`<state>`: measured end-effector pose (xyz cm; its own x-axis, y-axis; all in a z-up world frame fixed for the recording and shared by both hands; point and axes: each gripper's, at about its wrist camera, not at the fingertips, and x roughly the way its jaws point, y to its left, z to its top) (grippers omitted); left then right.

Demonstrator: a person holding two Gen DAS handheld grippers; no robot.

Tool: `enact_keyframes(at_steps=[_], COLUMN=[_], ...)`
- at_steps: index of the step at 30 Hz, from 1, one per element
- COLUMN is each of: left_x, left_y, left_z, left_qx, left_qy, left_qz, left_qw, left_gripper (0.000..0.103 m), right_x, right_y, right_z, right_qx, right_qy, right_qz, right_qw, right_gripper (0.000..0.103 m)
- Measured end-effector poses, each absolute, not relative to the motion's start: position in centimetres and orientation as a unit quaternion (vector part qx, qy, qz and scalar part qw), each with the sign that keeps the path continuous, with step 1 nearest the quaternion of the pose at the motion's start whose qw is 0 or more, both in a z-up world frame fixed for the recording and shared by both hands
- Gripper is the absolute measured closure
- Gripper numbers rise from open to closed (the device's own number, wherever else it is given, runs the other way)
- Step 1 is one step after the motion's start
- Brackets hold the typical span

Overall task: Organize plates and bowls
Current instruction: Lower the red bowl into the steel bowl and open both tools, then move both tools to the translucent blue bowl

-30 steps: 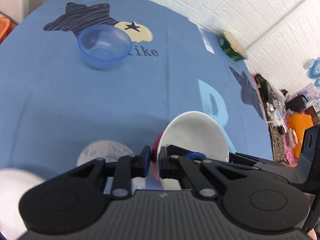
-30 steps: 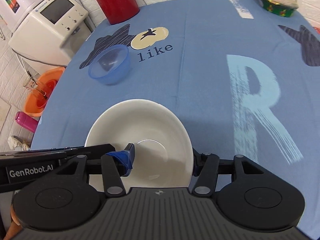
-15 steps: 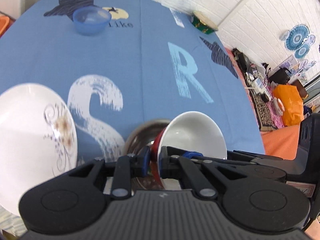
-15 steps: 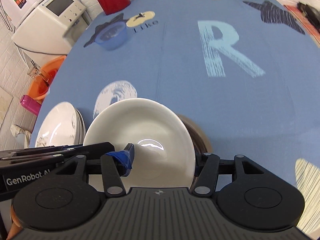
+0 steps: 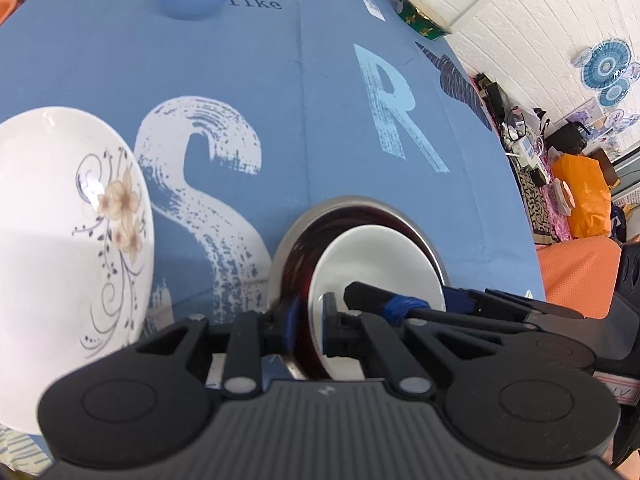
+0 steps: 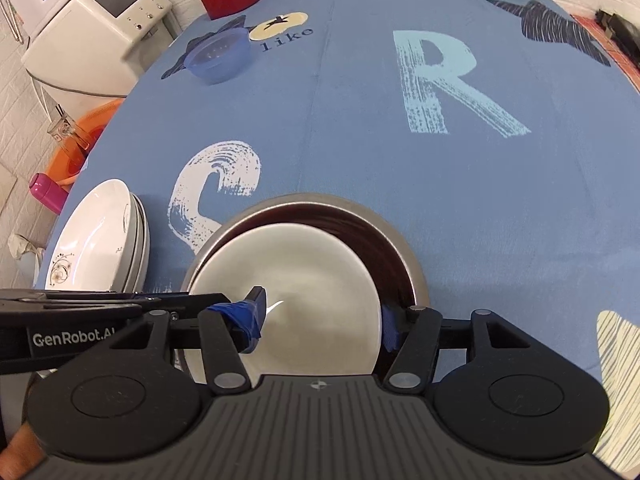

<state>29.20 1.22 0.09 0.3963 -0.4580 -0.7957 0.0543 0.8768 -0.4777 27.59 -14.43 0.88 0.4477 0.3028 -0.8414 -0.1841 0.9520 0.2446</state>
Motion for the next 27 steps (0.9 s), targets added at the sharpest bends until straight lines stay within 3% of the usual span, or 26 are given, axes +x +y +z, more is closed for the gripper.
enact_keyframes(at_steps=[7, 8, 9, 10, 11, 17, 19, 27], left_x=[28.3, 28.1, 27.9, 27.7, 27.4, 27.7, 28.2, 32.7], left_y=[1.8, 1.9, 1.9, 2.1, 2.2, 3.1, 3.6, 6.3], left_z=[1.5, 1.8, 2.2, 2.7, 3.3, 6.0, 6.6, 7.1], left_qx=[-0.184, -0.182, -0.18, -0.176, -0.165, -0.142, -0.135, -0.108], left_qy=[0.505, 0.5, 0.492, 0.479, 0.462, 0.411, 0.398, 0.377], left_qz=[-0.173, -0.176, -0.177, -0.173, -0.165, -0.157, -0.15, -0.111], left_qw=[0.825, 0.828, 0.833, 0.842, 0.856, 0.887, 0.895, 0.913], left_gripper=[0.1, 0.093, 0.061, 0.04, 0.035, 0.027, 0.016, 0.009], right_x=[27.2, 27.2, 27.1, 27.2, 27.3, 29.4, 30.5, 36.6], right_y=[-15.2, -15.4, -15.5, -15.7, -15.8, -15.6, -15.2, -12.5], right_z=[2.3, 2.5, 2.7, 2.9, 3.1, 3.7, 3.7, 3.0], right_qx=[0.057, 0.063, 0.069, 0.073, 0.076, 0.097, 0.1, 0.095], right_qy=[0.482, 0.48, 0.479, 0.477, 0.475, 0.476, 0.479, 0.496], right_qz=[0.145, 0.146, 0.147, 0.15, 0.151, 0.157, 0.161, 0.176], right_qw=[0.862, 0.863, 0.863, 0.863, 0.864, 0.86, 0.857, 0.845], right_gripper=[0.06, 0.059, 0.059, 0.058, 0.059, 0.058, 0.058, 0.058])
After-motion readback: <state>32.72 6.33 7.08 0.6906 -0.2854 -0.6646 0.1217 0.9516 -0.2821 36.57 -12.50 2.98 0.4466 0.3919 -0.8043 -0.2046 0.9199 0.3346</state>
